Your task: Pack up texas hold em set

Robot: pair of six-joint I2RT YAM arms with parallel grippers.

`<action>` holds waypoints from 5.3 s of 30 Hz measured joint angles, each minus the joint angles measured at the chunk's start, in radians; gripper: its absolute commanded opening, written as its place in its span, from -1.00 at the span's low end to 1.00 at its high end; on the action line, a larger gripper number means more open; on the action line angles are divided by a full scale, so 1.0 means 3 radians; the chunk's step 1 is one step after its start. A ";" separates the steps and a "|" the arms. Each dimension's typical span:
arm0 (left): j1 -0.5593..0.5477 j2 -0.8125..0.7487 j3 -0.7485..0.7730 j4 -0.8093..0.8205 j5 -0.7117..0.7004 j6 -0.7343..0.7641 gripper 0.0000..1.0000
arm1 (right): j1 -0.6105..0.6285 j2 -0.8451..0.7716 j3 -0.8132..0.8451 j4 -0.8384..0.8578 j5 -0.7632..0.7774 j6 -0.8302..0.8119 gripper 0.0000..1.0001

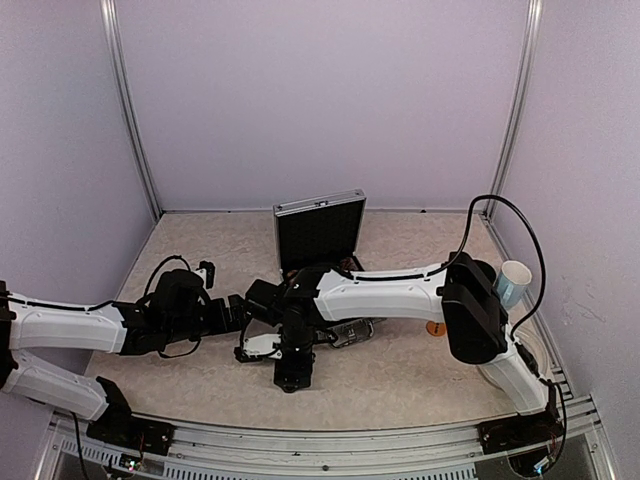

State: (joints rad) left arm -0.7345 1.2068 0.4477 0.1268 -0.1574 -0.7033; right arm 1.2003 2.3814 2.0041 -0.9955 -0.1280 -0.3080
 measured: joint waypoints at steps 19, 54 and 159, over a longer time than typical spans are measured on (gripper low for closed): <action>0.0000 0.0000 0.0000 0.0001 -0.0003 0.0000 0.98 | 0.0071 0.0019 0.0006 -0.0018 0.0056 0.0034 -0.20; 0.0000 0.0000 0.0001 0.0001 0.0005 -0.0006 0.98 | 0.0112 -0.0141 -0.0203 0.0120 0.0127 0.0135 0.38; 0.0000 0.0056 0.0008 0.0070 0.0062 -0.0009 0.98 | 0.0272 -0.0532 -0.0525 0.0240 0.0186 0.0308 0.44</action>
State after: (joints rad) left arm -0.7345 1.2236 0.4500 0.1478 -0.1387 -0.7059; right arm 1.2819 2.2219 1.8465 -0.9234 -0.0723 -0.2157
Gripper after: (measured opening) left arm 0.989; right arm 0.708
